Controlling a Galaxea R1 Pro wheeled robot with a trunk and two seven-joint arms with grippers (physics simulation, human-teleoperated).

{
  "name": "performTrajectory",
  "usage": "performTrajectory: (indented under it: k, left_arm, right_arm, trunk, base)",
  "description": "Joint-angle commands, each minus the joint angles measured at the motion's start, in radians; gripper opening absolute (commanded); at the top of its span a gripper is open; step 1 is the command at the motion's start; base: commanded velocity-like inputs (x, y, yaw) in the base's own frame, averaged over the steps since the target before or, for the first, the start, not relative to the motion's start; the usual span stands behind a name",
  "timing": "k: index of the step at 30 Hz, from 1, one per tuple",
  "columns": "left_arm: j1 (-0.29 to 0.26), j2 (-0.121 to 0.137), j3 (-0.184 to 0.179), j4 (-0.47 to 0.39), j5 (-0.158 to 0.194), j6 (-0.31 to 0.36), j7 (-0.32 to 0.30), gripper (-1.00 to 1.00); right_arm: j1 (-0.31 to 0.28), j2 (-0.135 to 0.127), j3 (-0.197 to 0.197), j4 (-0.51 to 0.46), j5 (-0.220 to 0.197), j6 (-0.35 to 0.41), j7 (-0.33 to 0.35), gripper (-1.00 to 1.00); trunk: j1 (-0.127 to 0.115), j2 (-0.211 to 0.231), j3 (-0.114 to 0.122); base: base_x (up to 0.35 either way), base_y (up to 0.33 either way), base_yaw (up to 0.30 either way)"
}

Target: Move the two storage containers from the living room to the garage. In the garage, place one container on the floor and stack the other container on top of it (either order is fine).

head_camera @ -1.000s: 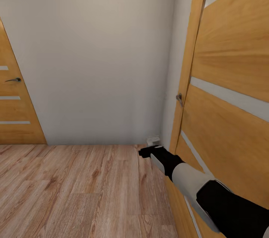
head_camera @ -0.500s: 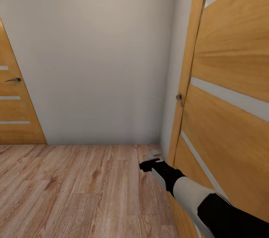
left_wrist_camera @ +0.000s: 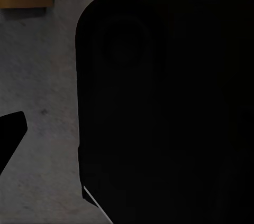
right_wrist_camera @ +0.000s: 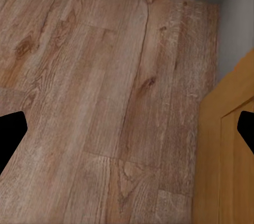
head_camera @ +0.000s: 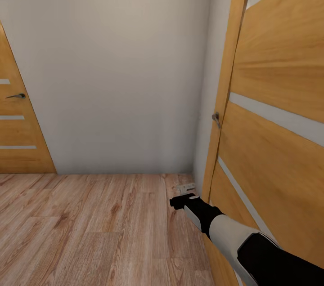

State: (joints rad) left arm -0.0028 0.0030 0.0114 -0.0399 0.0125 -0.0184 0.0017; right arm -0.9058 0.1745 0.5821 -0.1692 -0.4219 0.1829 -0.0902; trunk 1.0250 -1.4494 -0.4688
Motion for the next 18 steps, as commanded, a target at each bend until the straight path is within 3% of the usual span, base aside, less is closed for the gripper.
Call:
performTrajectory:
  k: [1,18]
  left_arm:
    - [0.0,0.0,0.001,0.0,0.001,-0.002,0.0,1.0]
    - [0.0,0.0,0.001,0.0,0.001,-0.002,0.0,1.0]
  right_arm:
    - [-0.001,0.0,0.009,-0.001,-0.009,0.004,-0.006,1.0]
    - [-0.001,0.0,0.009,-0.001,-0.009,0.004,-0.007,1.0]
  trunk:
    - [0.0,-0.001,-0.001]
    - [0.0,-0.001,-0.001]
  base:
    - [0.0,0.0,0.0]
    - [0.0,0.0,0.0]
